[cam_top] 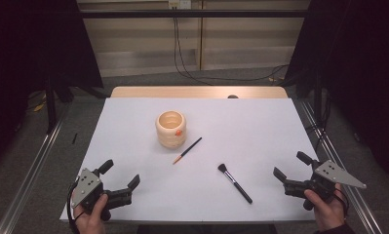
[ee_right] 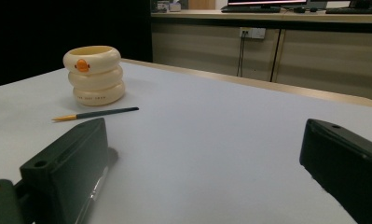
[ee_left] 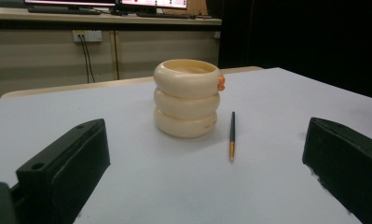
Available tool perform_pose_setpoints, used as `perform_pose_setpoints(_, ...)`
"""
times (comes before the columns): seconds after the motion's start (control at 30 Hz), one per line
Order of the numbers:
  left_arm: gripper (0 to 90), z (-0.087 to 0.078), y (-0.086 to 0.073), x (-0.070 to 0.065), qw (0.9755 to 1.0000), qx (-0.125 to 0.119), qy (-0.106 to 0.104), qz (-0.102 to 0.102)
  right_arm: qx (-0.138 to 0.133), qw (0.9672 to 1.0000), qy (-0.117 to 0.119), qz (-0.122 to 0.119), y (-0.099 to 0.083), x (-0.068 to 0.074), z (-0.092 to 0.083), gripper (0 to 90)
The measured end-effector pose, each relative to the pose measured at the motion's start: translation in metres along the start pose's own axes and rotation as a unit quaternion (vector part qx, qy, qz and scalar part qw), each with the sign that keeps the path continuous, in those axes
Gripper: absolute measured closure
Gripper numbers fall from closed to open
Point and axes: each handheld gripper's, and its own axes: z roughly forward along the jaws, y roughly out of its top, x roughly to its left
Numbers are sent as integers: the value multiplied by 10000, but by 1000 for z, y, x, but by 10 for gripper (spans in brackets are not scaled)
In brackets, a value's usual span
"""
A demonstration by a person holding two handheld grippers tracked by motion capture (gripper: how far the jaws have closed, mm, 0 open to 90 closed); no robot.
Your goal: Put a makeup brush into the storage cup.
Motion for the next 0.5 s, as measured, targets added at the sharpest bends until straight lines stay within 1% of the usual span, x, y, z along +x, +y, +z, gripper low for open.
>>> perform_pose_setpoints(0.1, 4, -1, 0, 1, 10000, -36, 50, -39, 2, 10000, -54, -6, 0, -1, 0, 5)
perform_pose_setpoints(0.13, 4, 0, 0, 2, 9999, -38, 16, -96, 8, 10000, -70, 36, 0, -1, 0, 4)
perform_pose_setpoints(0.17, 4, 0, 0, 2, 9999, -38, 16, -96, -9, 9999, -90, 52, 0, -2, 0, 4)
perform_pose_setpoints(0.2, 4, -1, 0, 3, 10000, -37, 16, -74, -26, 10000, -63, 51, 0, -3, 0, 4)
perform_pose_setpoints(0.23, 4, -1, 0, 2, 9999, -39, 50, -80, -3, 10000, -58, 37, 0, -3, 0, 4)
perform_pose_setpoints(0.27, 3, -1, 0, 2, 10000, -32, 34, -61, 28, 9999, -49, 83, 0, -3, 1, 4)
perform_pose_setpoints(0.3, 4, -1, 0, 2, 10000, -32, 34, -61, 45, 10000, -3, 44, -1, -3, 1, 4)
perform_pose_setpoints(0.4, 2, -1, 0, 1, 10000, -6, 29, -1, 51, 10000, 9, 44, -1, -2, 1, 4)
perform_pose_setpoints(0.43, 3, -1, 0, 1, 10000, -6, 29, -1, 61, 10000, 14, 57, 0, -2, 1, 4)
perform_pose_setpoints(0.47, 6, 0, 0, 2, 10000, 16, -30, -33, 61, 10000, 11, 63, 0, -2, 1, 4)
perform_pose_setpoints(0.5, 7, 0, 0, 2, 10000, -8, 9, -28, 62, 10000, 15, 52, 0, -2, 1, 4)
